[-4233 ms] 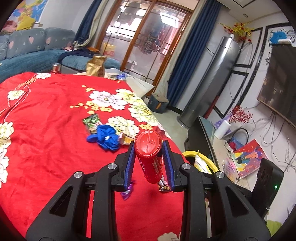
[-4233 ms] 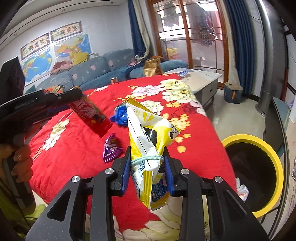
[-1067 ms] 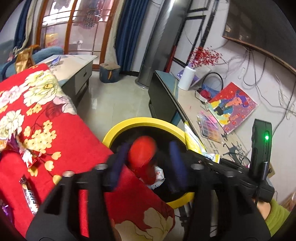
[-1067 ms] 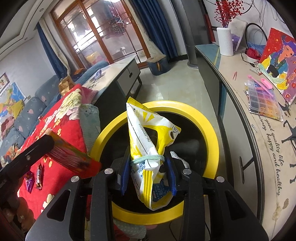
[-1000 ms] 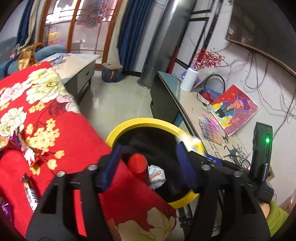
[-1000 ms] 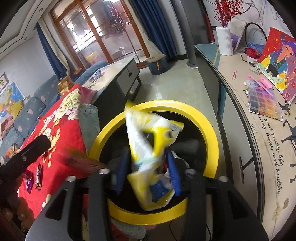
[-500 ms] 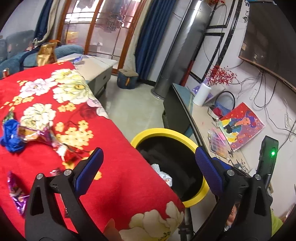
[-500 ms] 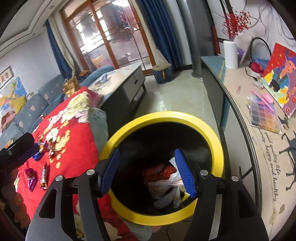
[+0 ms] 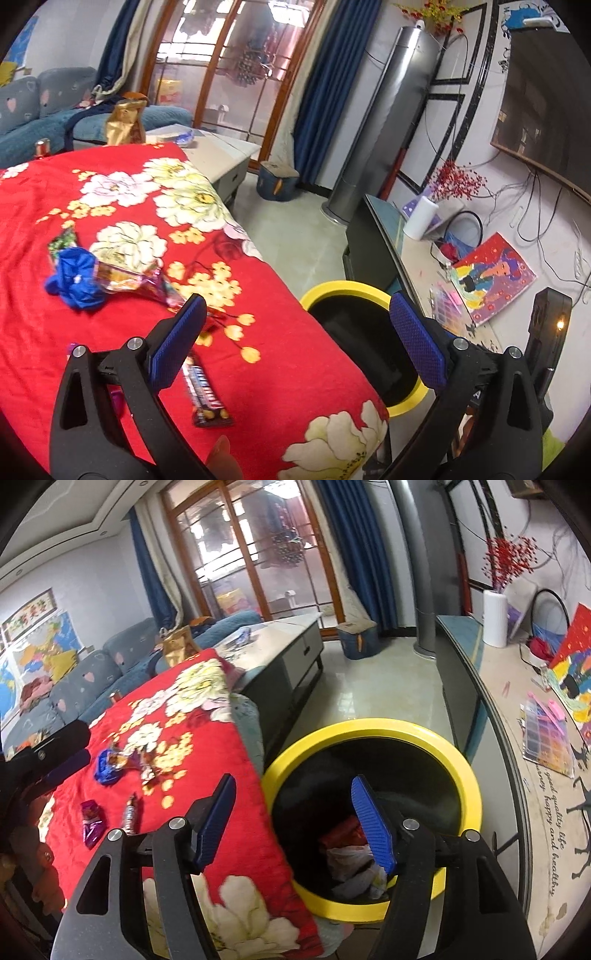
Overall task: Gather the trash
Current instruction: 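Move both tools back over the wrappers on the bed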
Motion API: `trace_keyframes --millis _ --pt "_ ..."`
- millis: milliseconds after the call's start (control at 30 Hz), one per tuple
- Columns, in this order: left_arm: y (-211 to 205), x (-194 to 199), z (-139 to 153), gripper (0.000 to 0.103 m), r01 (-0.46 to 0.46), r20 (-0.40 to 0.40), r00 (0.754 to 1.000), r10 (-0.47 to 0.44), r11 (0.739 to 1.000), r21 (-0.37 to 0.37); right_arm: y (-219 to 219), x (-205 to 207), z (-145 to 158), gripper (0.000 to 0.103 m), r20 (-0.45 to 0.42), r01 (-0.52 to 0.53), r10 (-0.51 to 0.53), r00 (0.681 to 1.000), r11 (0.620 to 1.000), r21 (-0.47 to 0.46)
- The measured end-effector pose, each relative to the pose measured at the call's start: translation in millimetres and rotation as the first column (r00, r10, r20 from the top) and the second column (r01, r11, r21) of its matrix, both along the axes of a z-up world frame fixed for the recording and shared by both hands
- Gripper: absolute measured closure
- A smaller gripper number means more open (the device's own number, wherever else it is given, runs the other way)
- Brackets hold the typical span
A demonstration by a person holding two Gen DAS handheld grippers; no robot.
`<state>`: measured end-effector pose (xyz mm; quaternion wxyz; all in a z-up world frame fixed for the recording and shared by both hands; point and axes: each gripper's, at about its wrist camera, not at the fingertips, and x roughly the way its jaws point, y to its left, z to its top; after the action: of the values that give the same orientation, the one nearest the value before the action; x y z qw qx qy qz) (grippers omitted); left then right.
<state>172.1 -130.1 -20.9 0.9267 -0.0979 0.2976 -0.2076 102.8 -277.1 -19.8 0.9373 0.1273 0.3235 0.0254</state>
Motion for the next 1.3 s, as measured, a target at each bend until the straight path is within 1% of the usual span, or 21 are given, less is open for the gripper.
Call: trace_keyframes --millis 433,767,1067,1300 --pt "42.0 -4.5 3.1 0.012 -0.086 0.011 0.996 0.087 0.996 -0.033 50.3 -2.3 10.4 0.039 0.016 -0.119 0.119 0.993 0.992 -0.033" --pt "74.5 -5.0 1.4 0.012 -0.152 0.009 0.988 0.152 0.987 -0.050 86.7 -2.5 8.0 0.039 0.001 -0.204 0.205 0.979 0.977 -0.054" --pt "116.0 -0.2 -3.2 0.012 -0.239 -0.009 0.971 0.239 0.969 -0.066 118.2 -0.5 4.3 0.039 -0.022 -0.276 0.275 0.961 0.959 -0.064" --pt "146.3 5.0 -12.8 0.012 -0.299 -0.044 0.954 0.296 0.952 -0.072 143.7 7.1 -1.5 0.039 -0.046 -0.332 0.329 0.943 0.941 -0.070"
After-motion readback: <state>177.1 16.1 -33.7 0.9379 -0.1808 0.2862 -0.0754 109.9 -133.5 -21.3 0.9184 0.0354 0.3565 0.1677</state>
